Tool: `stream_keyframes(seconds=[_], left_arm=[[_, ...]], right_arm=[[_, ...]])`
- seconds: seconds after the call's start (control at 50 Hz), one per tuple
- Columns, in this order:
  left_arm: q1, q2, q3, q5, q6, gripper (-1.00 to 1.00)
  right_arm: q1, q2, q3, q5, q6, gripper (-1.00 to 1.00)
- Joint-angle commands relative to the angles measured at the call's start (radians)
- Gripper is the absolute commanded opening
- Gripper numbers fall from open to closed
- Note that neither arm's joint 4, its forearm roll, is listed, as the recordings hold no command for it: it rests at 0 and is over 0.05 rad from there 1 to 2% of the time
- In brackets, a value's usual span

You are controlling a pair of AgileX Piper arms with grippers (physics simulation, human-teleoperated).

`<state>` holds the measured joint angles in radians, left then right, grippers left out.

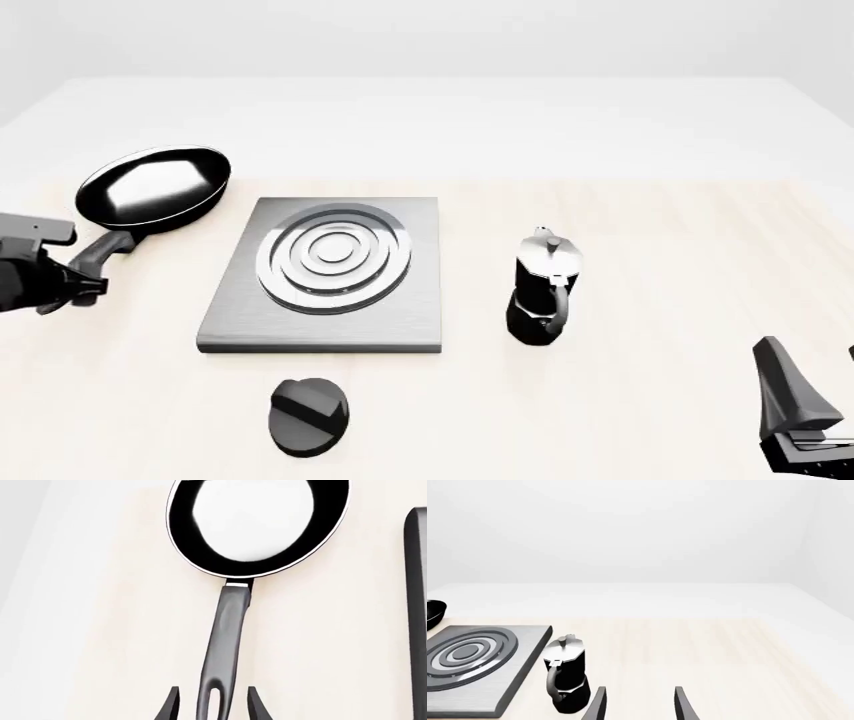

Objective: Turn on the stove and put the frying pan on it.

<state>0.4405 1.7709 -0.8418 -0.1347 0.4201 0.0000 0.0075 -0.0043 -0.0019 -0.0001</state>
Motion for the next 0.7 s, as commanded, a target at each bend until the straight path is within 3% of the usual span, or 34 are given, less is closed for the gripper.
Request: stream_keyframes(seconds=[0.02,0.7], left_arm=[[-0.005,0.038,-0.008,-0.014,0.006,1.00],[0.010,0.124,-0.029,-0.042,0.007,1.00]], right_arm=[[0.000,0.000,0.000,0.000,0.000,1.00],[0.000,0.000,0.000,0.000,0.000,1.00]])
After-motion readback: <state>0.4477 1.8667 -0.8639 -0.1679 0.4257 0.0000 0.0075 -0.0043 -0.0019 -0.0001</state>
